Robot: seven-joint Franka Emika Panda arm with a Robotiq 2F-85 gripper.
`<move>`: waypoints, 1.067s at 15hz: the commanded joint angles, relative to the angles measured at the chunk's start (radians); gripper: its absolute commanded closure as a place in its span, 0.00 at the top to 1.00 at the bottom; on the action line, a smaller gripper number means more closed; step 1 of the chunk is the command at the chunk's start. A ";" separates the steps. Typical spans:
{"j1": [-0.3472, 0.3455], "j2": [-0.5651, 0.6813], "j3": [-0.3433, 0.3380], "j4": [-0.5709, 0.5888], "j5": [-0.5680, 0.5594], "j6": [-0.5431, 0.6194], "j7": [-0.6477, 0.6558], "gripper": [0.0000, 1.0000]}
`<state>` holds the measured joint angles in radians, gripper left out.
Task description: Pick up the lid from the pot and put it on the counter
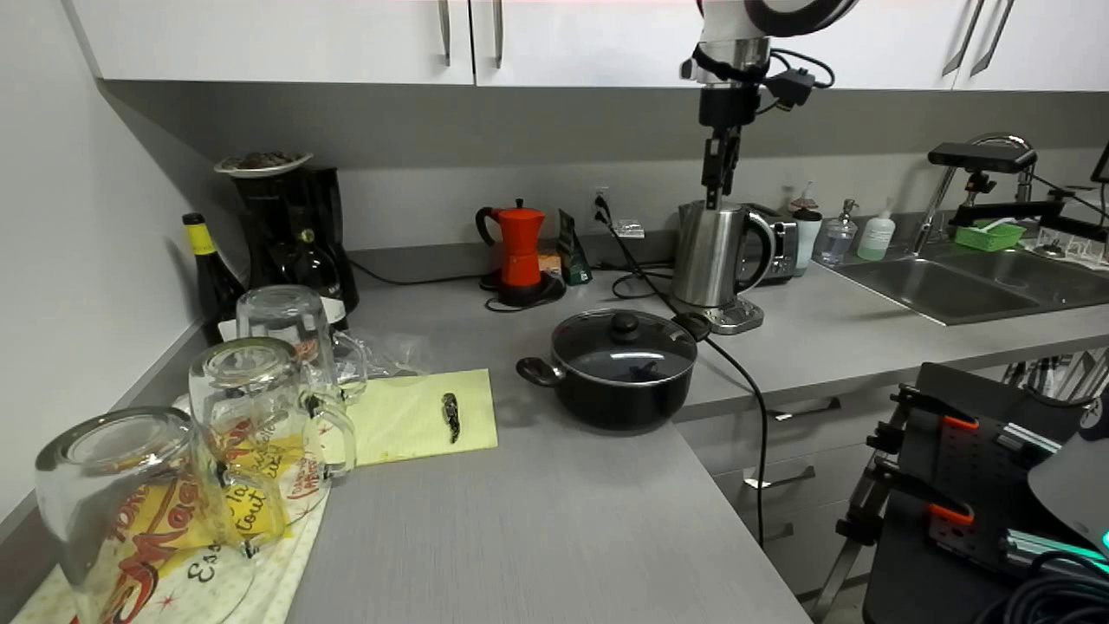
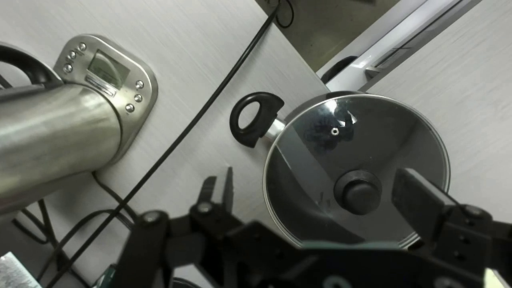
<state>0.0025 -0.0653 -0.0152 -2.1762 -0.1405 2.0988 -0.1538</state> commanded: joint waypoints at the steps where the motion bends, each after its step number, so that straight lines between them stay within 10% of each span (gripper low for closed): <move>1: 0.010 0.164 0.015 0.164 0.006 -0.045 -0.071 1.00; 16: 0.062 0.486 0.108 0.388 -0.038 -0.094 -0.200 1.00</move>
<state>0.0534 0.3751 0.0804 -1.8293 -0.1618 2.0336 -0.3197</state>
